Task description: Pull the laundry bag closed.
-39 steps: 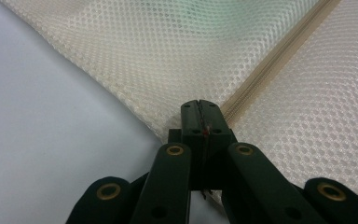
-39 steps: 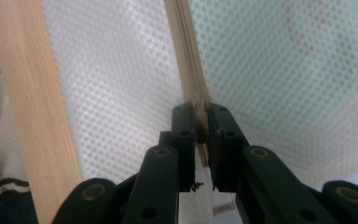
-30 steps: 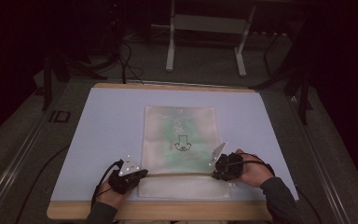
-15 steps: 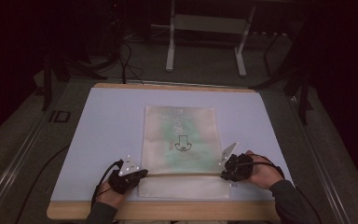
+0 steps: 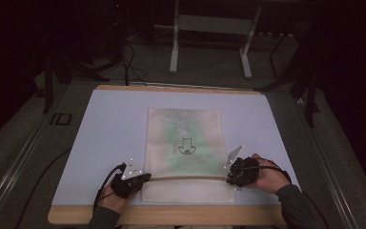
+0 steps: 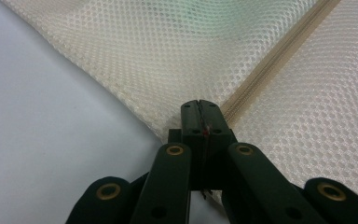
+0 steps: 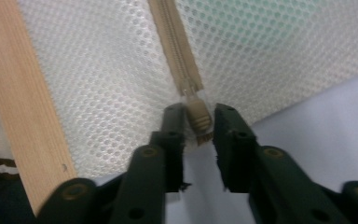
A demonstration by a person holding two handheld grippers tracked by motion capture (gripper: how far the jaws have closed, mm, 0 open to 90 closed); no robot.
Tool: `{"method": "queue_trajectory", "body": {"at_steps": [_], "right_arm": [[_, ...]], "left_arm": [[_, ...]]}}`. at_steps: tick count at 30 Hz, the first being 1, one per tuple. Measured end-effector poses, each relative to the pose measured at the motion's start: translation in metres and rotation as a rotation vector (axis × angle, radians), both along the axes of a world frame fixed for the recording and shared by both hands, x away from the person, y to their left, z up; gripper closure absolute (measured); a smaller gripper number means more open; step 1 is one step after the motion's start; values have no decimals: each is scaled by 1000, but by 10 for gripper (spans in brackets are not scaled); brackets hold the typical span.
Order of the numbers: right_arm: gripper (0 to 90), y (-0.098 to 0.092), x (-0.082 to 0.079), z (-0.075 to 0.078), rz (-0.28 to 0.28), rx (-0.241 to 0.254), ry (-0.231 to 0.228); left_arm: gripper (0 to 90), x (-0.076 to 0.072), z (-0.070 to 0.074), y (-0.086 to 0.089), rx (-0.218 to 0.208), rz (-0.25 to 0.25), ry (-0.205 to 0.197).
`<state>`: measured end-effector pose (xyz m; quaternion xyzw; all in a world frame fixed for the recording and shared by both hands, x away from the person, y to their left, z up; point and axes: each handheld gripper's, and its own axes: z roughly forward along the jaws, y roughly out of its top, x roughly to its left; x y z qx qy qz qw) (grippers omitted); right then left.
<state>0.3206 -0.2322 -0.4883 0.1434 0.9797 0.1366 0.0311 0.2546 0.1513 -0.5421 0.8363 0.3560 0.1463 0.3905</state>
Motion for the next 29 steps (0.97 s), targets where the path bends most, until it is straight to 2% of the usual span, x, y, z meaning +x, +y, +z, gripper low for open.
{"method": "queue_trajectory", "body": {"at_steps": [10,21,24,27,29], "right_arm": [[647,-6,-2,0,-22,37,2],[618,-10,-5,2,-30,71,-10],[608,-12,-6,5,-41,103,-21],[588,-15,-7,6,-86,112,-38],[583,-17,-8,6,-100,135,-42]], "left_arm": [[894,0,0,0,0,0,2],[893,1,0,0,-7,3,11],[893,1,0,0,-7,4,12],[893,0,1,-1,0,5,6],[893,0,1,-1,2,9,5]]}}
